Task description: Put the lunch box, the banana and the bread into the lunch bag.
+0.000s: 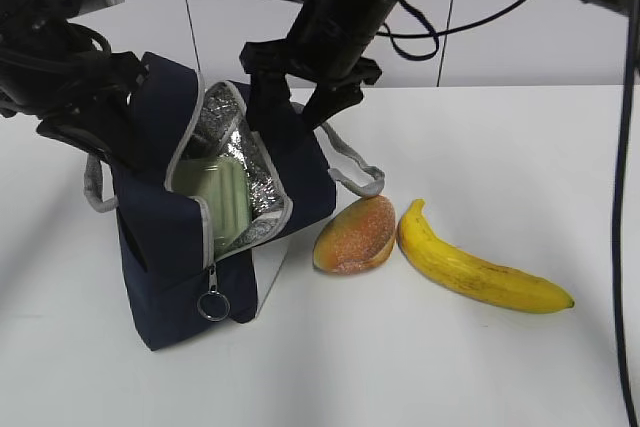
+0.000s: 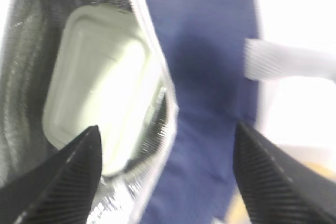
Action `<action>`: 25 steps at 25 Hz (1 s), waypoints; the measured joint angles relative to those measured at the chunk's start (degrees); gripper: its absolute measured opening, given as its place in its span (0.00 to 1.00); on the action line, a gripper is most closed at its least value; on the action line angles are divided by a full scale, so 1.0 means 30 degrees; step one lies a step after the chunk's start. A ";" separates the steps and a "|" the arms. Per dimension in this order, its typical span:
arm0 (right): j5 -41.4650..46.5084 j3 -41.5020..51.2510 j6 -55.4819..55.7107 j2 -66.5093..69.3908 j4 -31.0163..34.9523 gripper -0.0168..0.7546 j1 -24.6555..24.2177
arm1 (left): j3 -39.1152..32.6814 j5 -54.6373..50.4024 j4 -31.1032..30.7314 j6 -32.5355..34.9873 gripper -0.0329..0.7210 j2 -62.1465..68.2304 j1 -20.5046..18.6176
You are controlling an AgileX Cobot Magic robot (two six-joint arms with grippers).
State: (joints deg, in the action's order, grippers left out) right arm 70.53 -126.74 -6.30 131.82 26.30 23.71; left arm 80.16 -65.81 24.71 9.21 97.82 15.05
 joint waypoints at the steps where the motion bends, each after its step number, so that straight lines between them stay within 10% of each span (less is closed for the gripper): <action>1: 0.0000 0.0176 0.0000 -0.0353 -0.0572 0.79 0.0000 | 0.0000 0.0000 0.0000 0.0000 0.06 0.0000 0.0000; 14: 0.0039 0.7262 -0.0168 -0.6038 -0.6313 0.76 0.0000 | 0.0000 -0.0758 -0.0555 0.0030 0.06 0.0000 0.0000; 25: 0.0000 1.2093 -0.1772 -0.7368 -0.6687 0.75 -0.0657 | 0.0000 -0.1029 -0.0708 0.0030 0.06 0.0000 0.0000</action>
State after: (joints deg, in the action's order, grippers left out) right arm 70.53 -90.46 -11.62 109.72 6.24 21.74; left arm 80.16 -68.89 22.59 9.30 97.82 15.05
